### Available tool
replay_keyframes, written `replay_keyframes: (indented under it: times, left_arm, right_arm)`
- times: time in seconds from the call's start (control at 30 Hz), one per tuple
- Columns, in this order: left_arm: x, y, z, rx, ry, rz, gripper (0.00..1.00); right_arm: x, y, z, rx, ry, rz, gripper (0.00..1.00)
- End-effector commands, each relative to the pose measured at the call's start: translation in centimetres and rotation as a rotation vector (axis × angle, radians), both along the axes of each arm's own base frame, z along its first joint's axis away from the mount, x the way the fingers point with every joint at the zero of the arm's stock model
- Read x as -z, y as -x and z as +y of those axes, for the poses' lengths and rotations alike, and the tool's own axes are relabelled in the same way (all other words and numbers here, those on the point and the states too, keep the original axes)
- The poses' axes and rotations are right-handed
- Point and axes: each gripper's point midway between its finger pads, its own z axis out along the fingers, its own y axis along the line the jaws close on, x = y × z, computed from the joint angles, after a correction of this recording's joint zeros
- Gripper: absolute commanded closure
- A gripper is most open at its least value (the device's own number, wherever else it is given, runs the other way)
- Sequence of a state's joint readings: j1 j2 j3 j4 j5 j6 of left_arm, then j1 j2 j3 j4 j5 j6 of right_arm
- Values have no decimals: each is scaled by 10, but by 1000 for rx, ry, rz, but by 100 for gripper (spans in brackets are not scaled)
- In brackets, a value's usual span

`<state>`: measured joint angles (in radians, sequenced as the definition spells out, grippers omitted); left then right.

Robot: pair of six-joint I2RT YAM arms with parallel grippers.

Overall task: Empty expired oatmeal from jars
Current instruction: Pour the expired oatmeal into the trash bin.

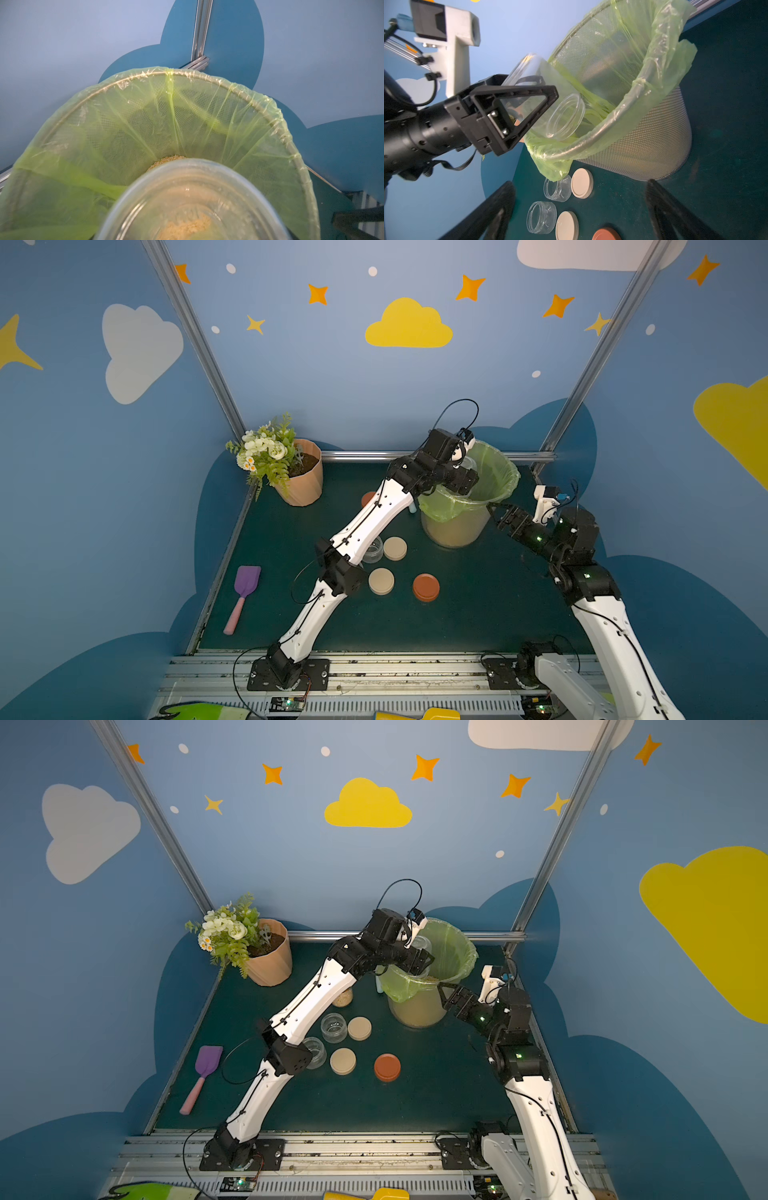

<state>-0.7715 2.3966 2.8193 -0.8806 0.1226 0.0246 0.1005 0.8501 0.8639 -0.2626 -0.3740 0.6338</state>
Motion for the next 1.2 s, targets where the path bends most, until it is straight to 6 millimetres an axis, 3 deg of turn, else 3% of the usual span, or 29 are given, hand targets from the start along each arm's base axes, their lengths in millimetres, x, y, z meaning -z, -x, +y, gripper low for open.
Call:
replay_keyframes:
  times: [0.0, 0.03, 0.07, 0.13, 0.2, 0.23, 0.33, 0.4, 0.5, 0.63, 0.77, 0.93, 1.17]
  left_arm:
    - [-26, -7, -4, 35, 81, -82, 82]
    - [-31, -12, -11, 28, 101, -128, 78]
    - [-37, -9, -14, 28, 90, -143, 83]
    - [-51, 3, 0, 12, 97, -115, 94]
    - [-45, -21, 19, -93, 162, -25, 92]
    - [-35, -26, 2, -8, 206, -12, 93]
    - [-42, 9, -16, -8, 72, -150, 91]
    - [-51, 16, -21, -38, 57, -203, 91]
    - [-77, 8, -9, -79, 253, -85, 93]
    - [-114, 11, -4, -37, 507, 66, 95]
    - [-143, 17, -5, -29, 631, 60, 92]
    - [-147, 8, 9, -115, 631, 50, 94]
    - [-161, 16, 28, -163, 737, 81, 95]
  right_arm:
    - [-3, -1, -1, 15, 3, -32, 3]
    - [-3, -3, -1, 18, -9, -44, 3]
    - [-2, -5, 1, 11, -10, -41, 3]
    - [-2, -3, 5, -25, 14, -15, 3]
    - [-4, 0, 5, -29, 29, -14, 3]
    - [-4, -2, 3, -10, 18, -25, 3]
    - [-4, -7, 6, -16, 9, -41, 3]
    - [-3, -8, 9, -33, 14, -25, 3]
    - [-11, -11, 14, -41, -19, -58, 3]
    - [-30, -13, 20, -47, -75, -128, 3]
    - [-46, -13, 24, -41, -113, -177, 3]
    - [-61, -13, 26, -30, -162, -222, 3]
    - [-69, -18, 43, -77, -283, -251, 3]
